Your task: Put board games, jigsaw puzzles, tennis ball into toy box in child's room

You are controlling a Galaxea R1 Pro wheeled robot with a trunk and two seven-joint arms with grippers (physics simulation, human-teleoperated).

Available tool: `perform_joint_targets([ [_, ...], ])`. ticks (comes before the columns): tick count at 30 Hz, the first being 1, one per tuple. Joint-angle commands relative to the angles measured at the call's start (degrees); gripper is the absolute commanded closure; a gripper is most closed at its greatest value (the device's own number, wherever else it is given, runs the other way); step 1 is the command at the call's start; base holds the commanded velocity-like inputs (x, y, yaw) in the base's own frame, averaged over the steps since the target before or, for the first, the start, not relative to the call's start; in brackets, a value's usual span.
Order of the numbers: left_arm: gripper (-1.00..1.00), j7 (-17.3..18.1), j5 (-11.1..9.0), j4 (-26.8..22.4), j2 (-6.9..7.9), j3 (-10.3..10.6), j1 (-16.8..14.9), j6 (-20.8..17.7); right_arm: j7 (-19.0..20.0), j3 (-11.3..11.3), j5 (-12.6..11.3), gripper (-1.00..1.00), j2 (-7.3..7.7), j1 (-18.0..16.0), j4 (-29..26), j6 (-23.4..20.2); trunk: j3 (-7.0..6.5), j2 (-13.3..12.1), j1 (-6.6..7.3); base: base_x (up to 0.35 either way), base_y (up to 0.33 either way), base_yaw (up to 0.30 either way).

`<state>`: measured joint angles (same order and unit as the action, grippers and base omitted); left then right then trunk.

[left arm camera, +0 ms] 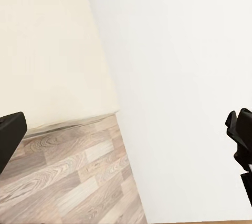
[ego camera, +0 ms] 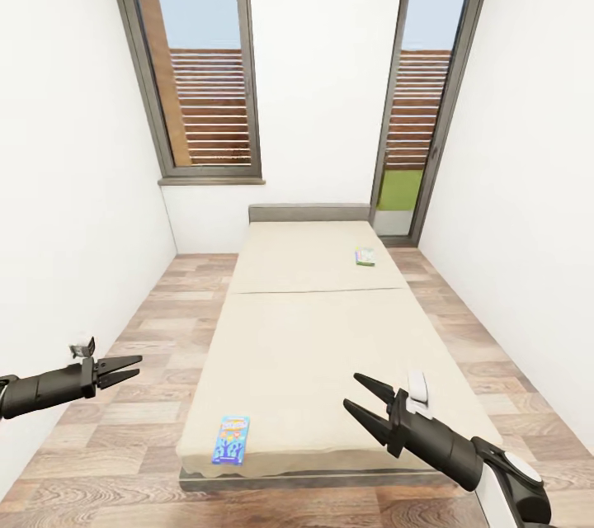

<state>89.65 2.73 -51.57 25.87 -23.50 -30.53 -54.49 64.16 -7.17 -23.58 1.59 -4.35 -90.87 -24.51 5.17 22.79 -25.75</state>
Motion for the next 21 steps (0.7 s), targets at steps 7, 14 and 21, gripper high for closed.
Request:
perform_joint_targets([
  [7,-1.0,0.35,0.3,-0.03,0.04,-0.06,-0.05,-0.62,0.1,-0.04,-0.33,-1.0,0.02,-0.05,0.0,-0.54,0.13,0.13,-0.04,0.0,0.072,0.0],
  [14,-1.0,0.35,0.28,-0.03,0.03,-0.06,-0.05,-0.57,0.16,-0.04,-0.33,-1.0,-0.03,-0.05,0.0,-0.56,0.13,0.13,-0.04,0.0,0.109,0.0],
  [21,-1.0,0.35,0.26,-0.03,0.04,-0.13,-0.05,-0.6,0.04,-0.04,-0.33,-1.0,-0.05,-0.13,0.0,-1.01,0.13,0.13,-0.04,0.0,0.019,0.0],
])
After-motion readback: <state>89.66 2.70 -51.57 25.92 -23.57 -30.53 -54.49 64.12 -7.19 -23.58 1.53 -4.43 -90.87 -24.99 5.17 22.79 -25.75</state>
